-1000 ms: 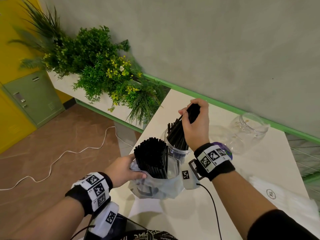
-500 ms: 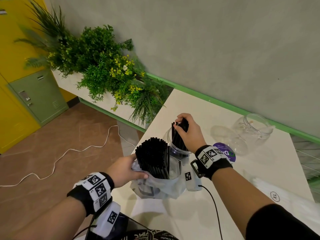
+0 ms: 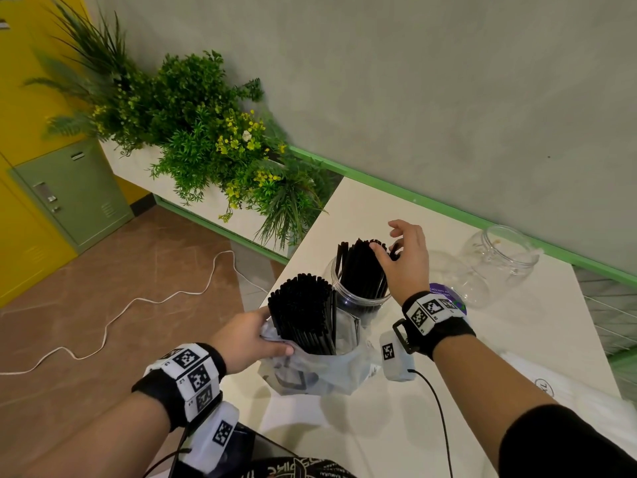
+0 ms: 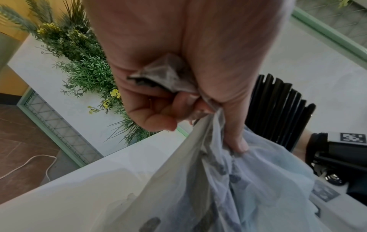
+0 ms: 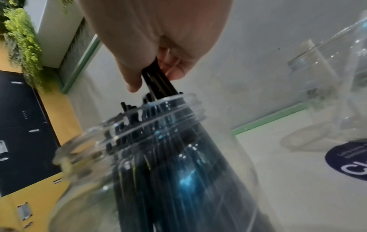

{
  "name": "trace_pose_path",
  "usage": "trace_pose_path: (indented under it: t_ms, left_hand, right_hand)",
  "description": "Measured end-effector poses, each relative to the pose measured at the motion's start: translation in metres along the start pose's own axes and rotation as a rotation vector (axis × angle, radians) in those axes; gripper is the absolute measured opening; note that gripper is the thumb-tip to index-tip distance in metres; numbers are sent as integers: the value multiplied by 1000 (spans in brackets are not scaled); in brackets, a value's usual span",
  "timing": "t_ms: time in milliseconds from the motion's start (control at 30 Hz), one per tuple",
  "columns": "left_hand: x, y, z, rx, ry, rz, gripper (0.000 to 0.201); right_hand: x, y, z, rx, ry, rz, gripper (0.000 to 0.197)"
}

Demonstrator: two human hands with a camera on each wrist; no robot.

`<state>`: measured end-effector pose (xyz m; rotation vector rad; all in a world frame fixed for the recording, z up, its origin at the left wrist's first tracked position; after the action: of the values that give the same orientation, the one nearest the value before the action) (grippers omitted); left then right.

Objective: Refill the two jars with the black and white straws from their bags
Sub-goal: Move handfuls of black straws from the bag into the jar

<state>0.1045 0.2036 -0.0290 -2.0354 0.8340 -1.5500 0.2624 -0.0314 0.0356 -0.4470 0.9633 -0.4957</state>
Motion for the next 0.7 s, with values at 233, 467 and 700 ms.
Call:
trace_pose_path:
  t_ms: [233, 467, 700]
  left_hand:
    - [-3, 0, -2, 10, -6, -19, 66]
    - [1, -1, -3, 8, 1, 1, 67]
    - [-1, -1, -4, 12, -8, 2, 67]
  right_hand:
    - [-20, -4, 3, -10, -332, -297, 26]
    - [-30, 31, 23, -546, -323, -467, 23]
    - [-34, 17, 60, -410, -98, -349, 19]
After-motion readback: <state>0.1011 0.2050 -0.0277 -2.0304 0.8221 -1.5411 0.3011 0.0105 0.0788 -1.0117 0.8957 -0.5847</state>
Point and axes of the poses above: each hand's wrist, its own z-axis towards the middle knuckle, its own y-axis out of the palm, x = y × z, the point moved 4 cm from there along z, towards the middle knuckle, and after that the axes turned 2 degrees about -y, right-handed, at the moved point
